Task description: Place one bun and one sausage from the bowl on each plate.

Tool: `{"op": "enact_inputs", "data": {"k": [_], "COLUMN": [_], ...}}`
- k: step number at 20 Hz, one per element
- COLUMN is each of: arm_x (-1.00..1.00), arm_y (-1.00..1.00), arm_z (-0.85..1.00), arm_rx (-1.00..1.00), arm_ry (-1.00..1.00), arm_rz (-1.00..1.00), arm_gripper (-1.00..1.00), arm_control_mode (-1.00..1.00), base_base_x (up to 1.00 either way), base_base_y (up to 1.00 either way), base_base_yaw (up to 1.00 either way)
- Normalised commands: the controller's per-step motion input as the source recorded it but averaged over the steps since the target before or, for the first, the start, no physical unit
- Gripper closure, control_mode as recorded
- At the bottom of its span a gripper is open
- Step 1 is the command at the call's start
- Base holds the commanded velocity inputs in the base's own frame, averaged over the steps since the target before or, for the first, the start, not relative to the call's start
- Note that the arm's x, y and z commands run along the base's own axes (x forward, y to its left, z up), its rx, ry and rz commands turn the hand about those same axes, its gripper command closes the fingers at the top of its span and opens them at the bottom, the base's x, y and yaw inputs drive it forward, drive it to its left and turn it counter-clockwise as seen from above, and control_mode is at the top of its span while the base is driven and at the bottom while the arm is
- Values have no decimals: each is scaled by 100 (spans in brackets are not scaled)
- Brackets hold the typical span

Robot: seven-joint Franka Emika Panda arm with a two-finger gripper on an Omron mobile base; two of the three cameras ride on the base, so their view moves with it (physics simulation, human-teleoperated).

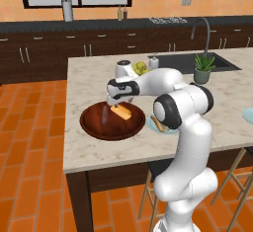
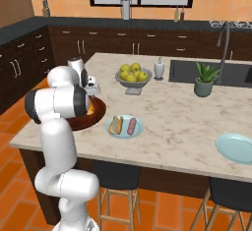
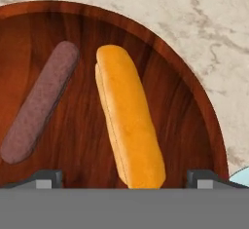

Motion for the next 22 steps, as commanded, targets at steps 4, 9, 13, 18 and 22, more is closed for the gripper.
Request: {"op": "enact_inputs", "data": {"k": [4, 9, 13, 18, 22], "arm_x": [26, 1, 1, 7, 22], "arm_y": [0, 4, 0, 0, -2], "arm_z": [-29, -27, -11, -18, -9], "arm_rx": [0, 0, 0, 0, 0], "arm_ry": [0, 3, 0, 0, 0], "arm_rz": [4, 1, 3, 6, 3], "arm_gripper": [-100, -100, -100, -100, -100], "arm_control_mode": [-100, -100, -100, -100, -100], "base_base_x": [0, 0, 0, 0, 0], "base_base_y": [0, 0, 0, 0, 0], "base_base_yaw": [0, 0, 0, 0, 0]}}
